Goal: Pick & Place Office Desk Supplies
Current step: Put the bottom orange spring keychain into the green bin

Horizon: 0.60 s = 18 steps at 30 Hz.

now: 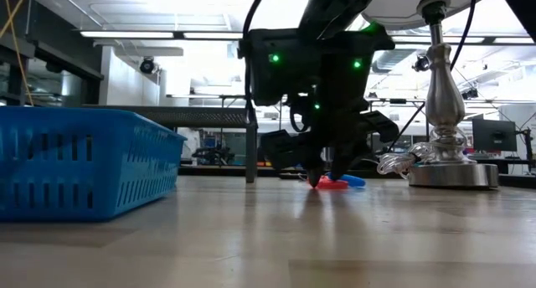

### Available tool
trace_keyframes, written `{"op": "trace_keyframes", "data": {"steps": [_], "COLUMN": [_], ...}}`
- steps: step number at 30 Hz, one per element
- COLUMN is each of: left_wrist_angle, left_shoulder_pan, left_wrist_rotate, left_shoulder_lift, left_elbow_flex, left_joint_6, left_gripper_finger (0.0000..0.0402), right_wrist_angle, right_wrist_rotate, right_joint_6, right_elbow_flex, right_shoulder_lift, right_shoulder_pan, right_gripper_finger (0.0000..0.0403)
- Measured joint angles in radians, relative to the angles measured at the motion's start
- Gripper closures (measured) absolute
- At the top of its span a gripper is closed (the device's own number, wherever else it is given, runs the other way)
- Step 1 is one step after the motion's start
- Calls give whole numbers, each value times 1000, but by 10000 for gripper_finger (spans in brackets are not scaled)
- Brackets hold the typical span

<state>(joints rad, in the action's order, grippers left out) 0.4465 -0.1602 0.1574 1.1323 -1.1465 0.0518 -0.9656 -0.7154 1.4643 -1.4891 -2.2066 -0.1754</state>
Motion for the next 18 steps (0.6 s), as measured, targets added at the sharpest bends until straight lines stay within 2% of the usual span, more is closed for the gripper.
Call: {"op": "trace_keyframes", "data": {"steps": [18], "left_wrist_angle": [0], "left_shoulder_pan": [0], "left_wrist_rotate": [0], "left_shoulder_lift": [0], "left_elbow_flex": [0], "left_joint_6": [0], "left_gripper_finger": [208], "right_wrist_angle": [113], "right_wrist_rotate": [68], "right_joint_6": [-102], "right_elbow_flex": [0], "right_shoulder_lift": [3], "right_shoulder_pan": [0], "right_gripper_finger": [257]}}
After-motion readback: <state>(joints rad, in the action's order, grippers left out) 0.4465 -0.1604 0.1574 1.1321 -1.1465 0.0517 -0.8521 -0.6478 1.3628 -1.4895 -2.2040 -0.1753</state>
